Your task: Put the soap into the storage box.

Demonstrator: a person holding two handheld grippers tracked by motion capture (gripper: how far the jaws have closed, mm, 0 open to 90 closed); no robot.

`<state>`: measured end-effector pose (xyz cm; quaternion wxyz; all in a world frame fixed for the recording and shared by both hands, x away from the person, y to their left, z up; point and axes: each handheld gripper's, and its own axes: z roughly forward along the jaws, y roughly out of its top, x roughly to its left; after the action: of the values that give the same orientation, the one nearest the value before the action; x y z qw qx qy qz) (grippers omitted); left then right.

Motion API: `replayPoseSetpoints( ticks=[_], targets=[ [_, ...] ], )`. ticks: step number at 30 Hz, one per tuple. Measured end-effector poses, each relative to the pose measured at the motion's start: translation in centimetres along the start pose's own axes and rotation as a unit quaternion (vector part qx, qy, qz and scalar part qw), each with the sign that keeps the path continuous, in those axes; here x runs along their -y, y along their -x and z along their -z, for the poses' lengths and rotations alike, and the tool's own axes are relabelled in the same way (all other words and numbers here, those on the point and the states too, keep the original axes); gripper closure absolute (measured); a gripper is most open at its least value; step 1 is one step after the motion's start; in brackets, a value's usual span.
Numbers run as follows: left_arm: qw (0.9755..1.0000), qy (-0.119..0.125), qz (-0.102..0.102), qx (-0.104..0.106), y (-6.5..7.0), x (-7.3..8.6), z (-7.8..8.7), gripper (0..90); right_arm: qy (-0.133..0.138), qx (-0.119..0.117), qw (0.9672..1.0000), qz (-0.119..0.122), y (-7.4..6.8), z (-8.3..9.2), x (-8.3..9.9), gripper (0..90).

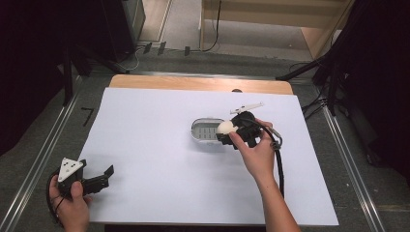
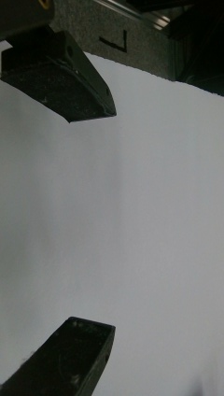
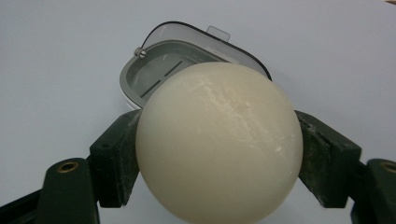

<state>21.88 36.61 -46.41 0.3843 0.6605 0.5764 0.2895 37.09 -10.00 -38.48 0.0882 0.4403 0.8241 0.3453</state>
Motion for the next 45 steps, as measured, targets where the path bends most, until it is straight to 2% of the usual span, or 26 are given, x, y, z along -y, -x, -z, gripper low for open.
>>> replayPoseSetpoints(
  ticks=[19,32,45],
  targets=[
    [1.0,-0.001,0.0,0.002,0.0,0.0,0.0,0.3,-0.012,-0.018,0.9998,-0.003,-0.3,-2.5,-1.7,24.8],
    [1.0,-0.006,0.001,0.001,0.0,-0.1,-0.1,0.3,-0.025,-0.019,0.9995,0.0,-0.7,-4.2,-2.5,24.8],
    [1.0,-0.005,0.004,0.004,-0.1,0.0,-0.1,0.3,-0.037,-0.017,0.9991,-0.007,-0.8,-5.8,-3.0,24.7]
  ],
)
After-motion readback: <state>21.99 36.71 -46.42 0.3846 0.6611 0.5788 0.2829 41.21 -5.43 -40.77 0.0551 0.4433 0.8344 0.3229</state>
